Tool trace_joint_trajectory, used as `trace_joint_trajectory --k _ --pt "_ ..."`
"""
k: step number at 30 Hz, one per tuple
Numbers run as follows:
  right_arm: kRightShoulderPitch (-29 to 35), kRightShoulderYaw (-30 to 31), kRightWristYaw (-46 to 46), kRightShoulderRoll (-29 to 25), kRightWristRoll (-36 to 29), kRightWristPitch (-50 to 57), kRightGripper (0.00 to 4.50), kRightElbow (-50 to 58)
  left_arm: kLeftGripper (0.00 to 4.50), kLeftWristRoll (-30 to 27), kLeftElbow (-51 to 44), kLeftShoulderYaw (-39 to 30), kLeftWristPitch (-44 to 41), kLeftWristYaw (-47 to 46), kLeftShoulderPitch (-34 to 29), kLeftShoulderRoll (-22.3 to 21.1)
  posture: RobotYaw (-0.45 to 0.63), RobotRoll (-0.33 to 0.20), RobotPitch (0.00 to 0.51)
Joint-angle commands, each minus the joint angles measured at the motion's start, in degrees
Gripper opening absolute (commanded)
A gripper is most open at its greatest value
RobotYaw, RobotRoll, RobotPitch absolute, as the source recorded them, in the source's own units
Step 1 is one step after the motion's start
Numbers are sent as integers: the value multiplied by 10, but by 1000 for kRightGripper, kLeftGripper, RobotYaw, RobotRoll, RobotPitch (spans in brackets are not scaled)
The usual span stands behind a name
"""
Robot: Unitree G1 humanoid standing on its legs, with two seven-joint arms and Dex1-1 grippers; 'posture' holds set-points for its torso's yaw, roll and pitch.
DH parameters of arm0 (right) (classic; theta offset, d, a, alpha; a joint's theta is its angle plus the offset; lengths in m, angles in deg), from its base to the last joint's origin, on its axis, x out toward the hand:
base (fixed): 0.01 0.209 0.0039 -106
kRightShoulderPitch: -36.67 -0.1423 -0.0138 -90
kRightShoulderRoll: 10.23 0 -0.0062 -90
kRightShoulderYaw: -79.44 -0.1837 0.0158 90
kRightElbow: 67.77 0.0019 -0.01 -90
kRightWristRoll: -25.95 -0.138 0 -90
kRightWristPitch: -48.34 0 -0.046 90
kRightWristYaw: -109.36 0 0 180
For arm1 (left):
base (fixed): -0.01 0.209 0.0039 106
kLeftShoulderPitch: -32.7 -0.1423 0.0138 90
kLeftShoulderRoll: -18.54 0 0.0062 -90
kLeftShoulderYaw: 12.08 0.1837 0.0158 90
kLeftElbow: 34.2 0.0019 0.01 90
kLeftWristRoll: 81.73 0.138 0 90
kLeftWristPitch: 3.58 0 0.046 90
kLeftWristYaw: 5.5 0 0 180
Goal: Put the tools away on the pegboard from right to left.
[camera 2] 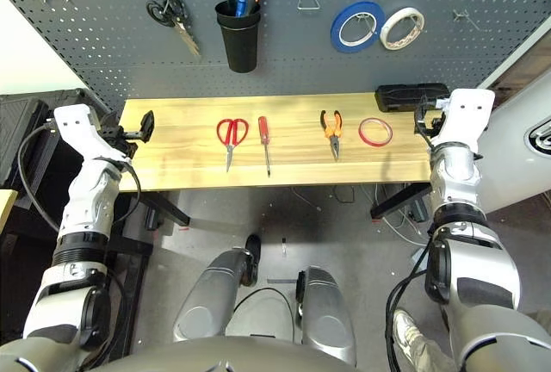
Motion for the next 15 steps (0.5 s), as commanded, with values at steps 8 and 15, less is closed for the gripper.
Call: trace_joint_trajectory --k 8,15 --pt "4 1 0 10 2 -4 4500 -2 4493 -2 -28 -3 -20 -2 -17 -2 195 0 214" --pt "3 1 1 13 2 -5 4500 -3 4493 -2 -28 -6 -20 -8 -15 -2 203 0 217"
